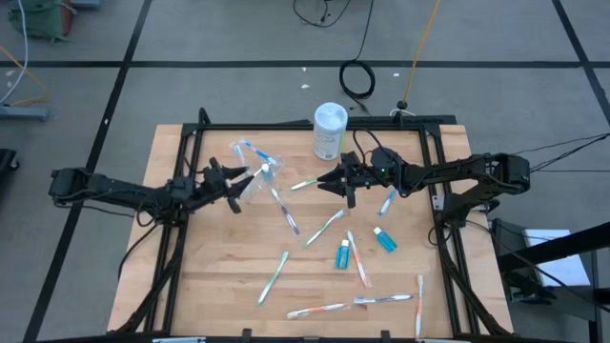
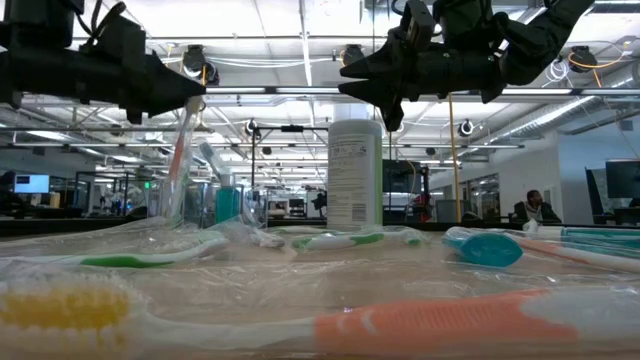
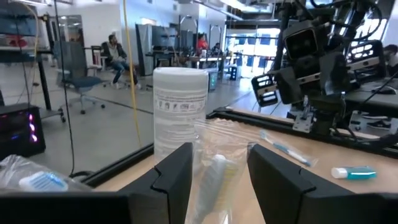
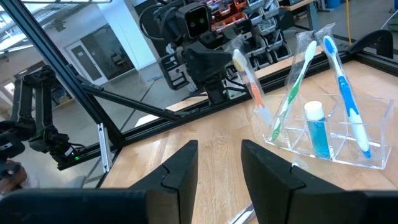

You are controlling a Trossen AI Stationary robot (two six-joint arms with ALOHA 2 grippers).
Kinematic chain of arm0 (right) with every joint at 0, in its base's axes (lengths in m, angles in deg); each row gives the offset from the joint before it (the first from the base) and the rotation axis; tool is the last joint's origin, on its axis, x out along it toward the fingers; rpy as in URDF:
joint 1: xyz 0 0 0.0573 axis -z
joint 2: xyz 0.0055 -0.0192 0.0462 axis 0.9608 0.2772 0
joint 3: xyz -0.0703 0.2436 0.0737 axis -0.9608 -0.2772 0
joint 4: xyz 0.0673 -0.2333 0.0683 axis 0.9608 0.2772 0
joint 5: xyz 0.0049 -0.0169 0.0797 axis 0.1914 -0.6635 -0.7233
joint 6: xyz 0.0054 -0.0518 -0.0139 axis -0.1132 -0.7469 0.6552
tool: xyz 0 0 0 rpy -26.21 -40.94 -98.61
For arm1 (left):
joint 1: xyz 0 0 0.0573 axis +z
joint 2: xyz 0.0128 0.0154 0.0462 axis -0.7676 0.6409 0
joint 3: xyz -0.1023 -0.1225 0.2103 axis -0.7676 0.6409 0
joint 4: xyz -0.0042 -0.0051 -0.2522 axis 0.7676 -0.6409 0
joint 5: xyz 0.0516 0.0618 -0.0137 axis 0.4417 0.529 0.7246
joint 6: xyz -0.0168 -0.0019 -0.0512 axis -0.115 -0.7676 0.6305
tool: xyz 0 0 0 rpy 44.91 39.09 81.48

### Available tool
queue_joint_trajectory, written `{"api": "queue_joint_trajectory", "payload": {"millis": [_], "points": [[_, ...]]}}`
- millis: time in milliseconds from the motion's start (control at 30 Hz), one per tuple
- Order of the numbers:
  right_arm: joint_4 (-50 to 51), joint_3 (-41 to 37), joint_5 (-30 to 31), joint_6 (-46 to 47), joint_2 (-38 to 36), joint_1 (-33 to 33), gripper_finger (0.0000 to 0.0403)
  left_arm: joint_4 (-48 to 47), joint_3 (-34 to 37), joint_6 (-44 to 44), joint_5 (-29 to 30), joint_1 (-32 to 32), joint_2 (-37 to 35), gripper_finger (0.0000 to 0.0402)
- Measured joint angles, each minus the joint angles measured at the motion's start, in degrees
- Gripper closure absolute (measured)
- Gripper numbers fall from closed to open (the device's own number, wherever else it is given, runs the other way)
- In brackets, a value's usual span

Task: Pick & Place toothbrushing station
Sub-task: Put the orange toothbrush into the left of the transparent organizer

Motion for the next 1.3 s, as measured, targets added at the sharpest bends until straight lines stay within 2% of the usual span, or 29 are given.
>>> {"api": "queue_joint_trajectory", "payload": {"millis": [233,367,533,633,767,867,1067,1200,1300], "points": [[0.02,0.0,-0.01,0.01,0.01,0.0,0.0289,-4.33,0.0,-0.27,9.68,-0.17,0.02,0.0243],[0.0,0.0,-0.02,0.01,0.0,0.0,0.0289,-7.63,0.0,-4.18,14.78,-0.18,0.04,0.0243],[0.02,0.0,-0.01,0.0,0.01,0.0,0.0289,-9.01,-1.22,-3.68,15.75,-0.17,0.02,0.0243],[0.02,0.0,-0.02,0.01,0.0,0.0,0.0289,-14.67,-3.09,-2.64,16.3,-0.18,0.02,0.0242],[0.02,0.0,-0.02,-0.01,0.01,0.0,0.0289,-24.58,-6.02,-0.05,20.69,-0.17,0.02,0.024],[0.02,0.0,0.0,-0.01,0.0,0.0,0.0289,-28.6,-7.13,2.22,21.98,-0.17,0.04,0.0225],[0.02,0.0,0.0,-0.01,0.0,0.0,0.0289,-28.32,-7.45,2.63,20.61,-0.68,0.02,0.0167],[0.02,0.0,-0.01,-0.13,0.0,0.0,0.0289,-25.8,-7.45,1.67,22.03,-1.93,0.02,0.0141],[0.02,0.0,-0.01,-0.14,0.02,0.0,0.0289,-22.26,-7.47,-0.33,22.23,-3.04,0.02,0.0136]]}}
